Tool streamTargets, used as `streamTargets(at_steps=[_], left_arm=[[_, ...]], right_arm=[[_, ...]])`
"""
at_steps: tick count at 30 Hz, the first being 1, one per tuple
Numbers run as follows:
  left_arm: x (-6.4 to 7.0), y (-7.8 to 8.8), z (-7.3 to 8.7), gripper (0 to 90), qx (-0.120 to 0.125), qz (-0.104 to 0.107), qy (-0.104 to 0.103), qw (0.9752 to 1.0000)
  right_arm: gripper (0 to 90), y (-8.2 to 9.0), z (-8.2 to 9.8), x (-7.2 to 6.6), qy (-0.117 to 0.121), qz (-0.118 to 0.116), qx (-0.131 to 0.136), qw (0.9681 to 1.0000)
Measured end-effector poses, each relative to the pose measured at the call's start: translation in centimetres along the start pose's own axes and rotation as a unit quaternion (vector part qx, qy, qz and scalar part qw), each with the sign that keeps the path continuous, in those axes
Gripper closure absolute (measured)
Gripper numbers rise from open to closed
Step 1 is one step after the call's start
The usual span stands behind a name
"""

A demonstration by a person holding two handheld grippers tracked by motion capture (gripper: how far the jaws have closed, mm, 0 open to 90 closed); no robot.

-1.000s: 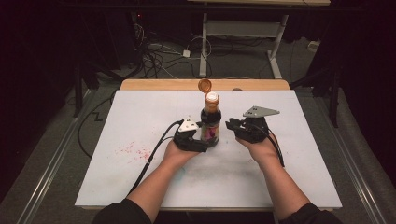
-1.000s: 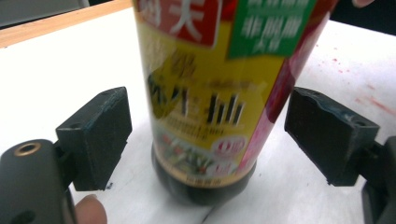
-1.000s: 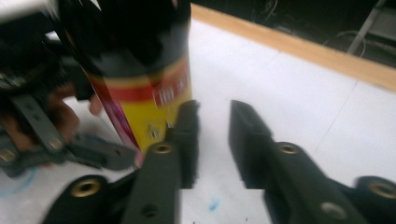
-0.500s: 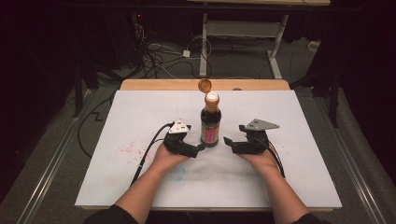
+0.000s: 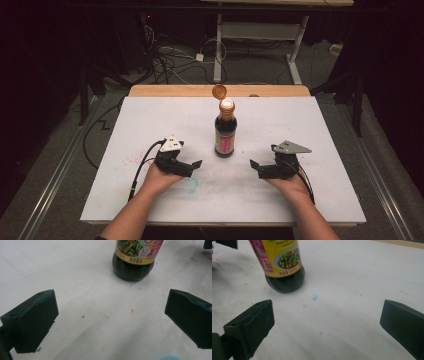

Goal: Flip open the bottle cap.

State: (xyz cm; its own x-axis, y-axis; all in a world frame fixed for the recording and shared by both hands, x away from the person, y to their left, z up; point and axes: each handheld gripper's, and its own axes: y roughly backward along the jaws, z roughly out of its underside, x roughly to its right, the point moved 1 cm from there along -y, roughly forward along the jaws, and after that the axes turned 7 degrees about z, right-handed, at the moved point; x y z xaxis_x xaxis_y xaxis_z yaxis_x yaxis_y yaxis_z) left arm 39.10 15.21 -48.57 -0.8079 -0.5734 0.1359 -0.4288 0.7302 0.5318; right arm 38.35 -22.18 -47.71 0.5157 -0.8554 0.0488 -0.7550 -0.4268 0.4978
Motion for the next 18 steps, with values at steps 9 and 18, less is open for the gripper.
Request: streamTargets(at_steps=[9,18], left_arm=[[-0.6,4.3,2.1,0.0,0.005,-0.030,0.013,0.9995],[-0.3,6.0,4.5,0.0,-0.007,-0.052,0.028,0.9982]], right_arm=[[0.3,3.3,2.1,1.7,-0.010,0.027,0.011,0.9995],[0.3,4.8,3.4,2.4,-0.024,0.038,0.024,0.9987]])
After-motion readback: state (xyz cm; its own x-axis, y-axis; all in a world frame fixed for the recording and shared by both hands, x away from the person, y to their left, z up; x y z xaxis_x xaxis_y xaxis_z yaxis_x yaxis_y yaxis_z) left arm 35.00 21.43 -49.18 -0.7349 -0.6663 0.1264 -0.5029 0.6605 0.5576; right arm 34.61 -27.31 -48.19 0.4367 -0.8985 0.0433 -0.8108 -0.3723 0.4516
